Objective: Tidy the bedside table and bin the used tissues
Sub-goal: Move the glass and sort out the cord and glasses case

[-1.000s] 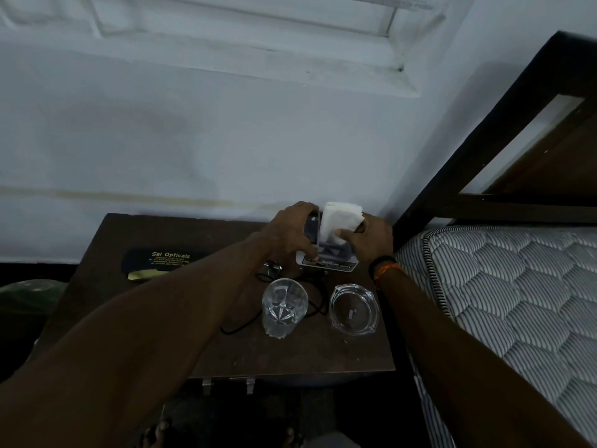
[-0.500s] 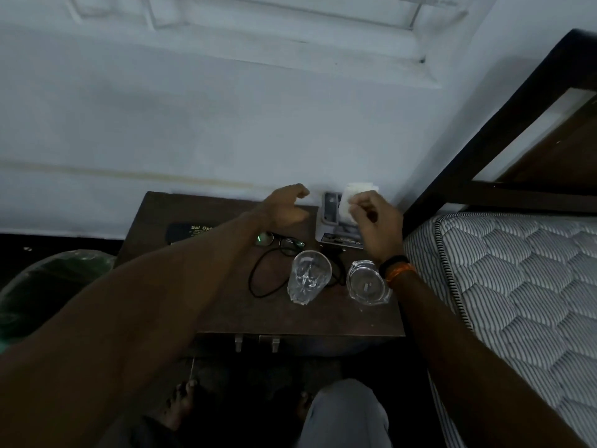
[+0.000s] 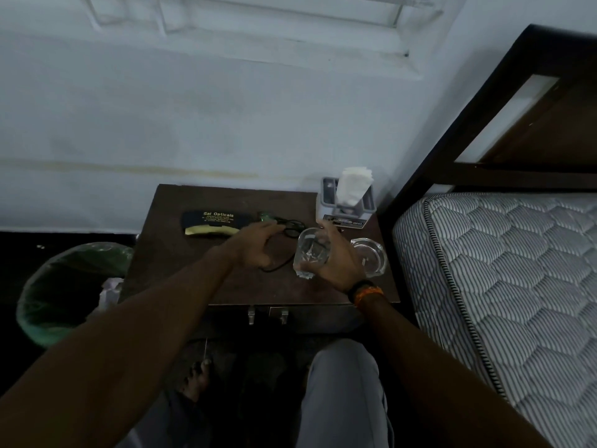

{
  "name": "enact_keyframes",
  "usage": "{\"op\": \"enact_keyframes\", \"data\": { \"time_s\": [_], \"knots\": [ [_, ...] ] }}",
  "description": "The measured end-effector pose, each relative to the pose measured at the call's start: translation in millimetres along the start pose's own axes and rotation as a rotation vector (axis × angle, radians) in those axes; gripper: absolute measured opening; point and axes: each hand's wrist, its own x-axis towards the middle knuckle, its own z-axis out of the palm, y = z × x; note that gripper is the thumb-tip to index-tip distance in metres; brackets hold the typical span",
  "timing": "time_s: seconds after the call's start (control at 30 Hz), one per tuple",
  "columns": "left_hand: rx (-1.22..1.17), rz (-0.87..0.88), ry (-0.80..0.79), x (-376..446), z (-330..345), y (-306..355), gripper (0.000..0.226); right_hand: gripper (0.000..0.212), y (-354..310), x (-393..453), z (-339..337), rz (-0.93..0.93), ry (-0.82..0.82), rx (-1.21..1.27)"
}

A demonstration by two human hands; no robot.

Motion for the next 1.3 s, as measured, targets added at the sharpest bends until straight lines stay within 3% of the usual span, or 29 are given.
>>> {"op": "enact_keyframes", "data": {
  "time_s": [0.27, 0.7, 0.97, 1.07, 1.17, 1.3],
  "knots": [
    [0.012, -0.007, 0.021, -17.9, 27.8, 9.8, 0.096, 0.073, -0.8, -7.1, 15.5, 0.004, 0.186, -0.039],
    [0.022, 0.107, 0.167, 18.0, 41.4, 56.4, 0.089, 0.076, -2.1, -15.2, -53.4, 0.030, 0.333, 0.092],
    [0.155, 0.238, 0.432, 42.5, 52.4, 101.0, 0.056, 0.075, 28.0, -17.6, -101.9, 0.106, 0.493, 0.067],
    [0.109, 0.293, 0.359, 57.2, 59.5, 114.2, 0.067, 0.079, 38.8, -15.1, -111.7, 0.157, 0.532, 0.043],
    [0.056, 0.308, 0.234, 74.1, 68.8, 124.7, 0.091, 0.081, 48.3, -11.5, -116.6, 0.166, 0.548, 0.034],
    [-0.028, 0.211, 0.171, 89.5, 76.7, 145.6, 0.105, 0.081, 61.5, -7.4, -115.5, 0.174, 0.512, 0.026]
  ]
}}
